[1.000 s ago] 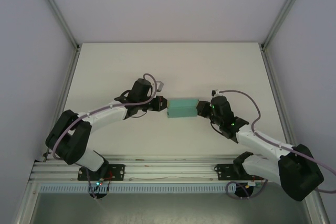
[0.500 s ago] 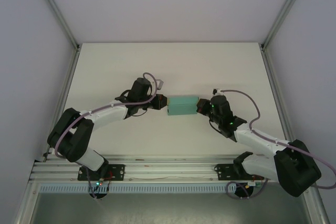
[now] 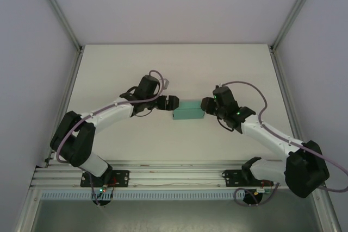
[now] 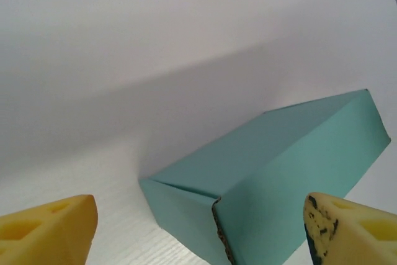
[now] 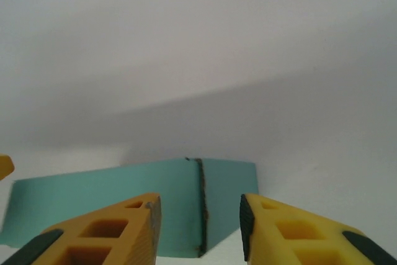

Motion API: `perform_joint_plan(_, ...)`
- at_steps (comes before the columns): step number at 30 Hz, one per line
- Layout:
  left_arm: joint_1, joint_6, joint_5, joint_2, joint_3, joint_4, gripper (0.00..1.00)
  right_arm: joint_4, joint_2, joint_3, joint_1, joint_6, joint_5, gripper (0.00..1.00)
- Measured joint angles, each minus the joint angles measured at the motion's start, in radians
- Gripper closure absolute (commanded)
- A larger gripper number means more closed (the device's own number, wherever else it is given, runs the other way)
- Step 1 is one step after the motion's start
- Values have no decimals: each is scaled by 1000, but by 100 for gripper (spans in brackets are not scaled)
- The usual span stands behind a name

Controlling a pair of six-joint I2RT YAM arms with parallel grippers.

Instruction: Assemble paper box

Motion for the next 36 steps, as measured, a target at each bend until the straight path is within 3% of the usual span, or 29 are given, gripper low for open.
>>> perform_joint_plan(1, 0, 2, -7, -2, 10, -6, 0, -10, 0, 18, 0, -10, 3, 54)
perform_joint_plan(4, 0, 18, -40, -22, 36, -31, 0, -31, 0, 64, 0, -45, 3, 41)
perform_joint_plan(8, 0, 30, -114, -61, 70, -67, 0, -64, 0, 112, 0, -210, -62, 3)
perform_joint_plan(9, 0, 36, -139, -72, 76, -75, 0, -79, 3, 128, 0, -294, -96, 0)
perform_joint_plan(15, 33, 44, -264, -138, 56, -105, 0, -179, 90, 260, 2, -838, -223, 0)
perform_joint_plan(19, 104, 17, -336, -219, -39, -109, 0, -359, 228, 396, 3, -1218, -307, 0)
perform_joint_plan(22, 161, -13, -370, -276, -116, -120, 0, -488, 352, 499, 9, -1402, -325, 0)
perform_joint_plan(29, 212, -49, -415, -367, -214, -169, 0, -549, 504, 542, 42, -1566, -290, 10)
perform_joint_plan(34, 212, -47, -443, -392, -214, -172, 0, -510, 571, 578, 98, -1551, -148, 29)
perform_joint_plan(36, 212, -37, -460, -394, -214, -174, 0, -464, 578, 566, 122, -1540, -81, 31)
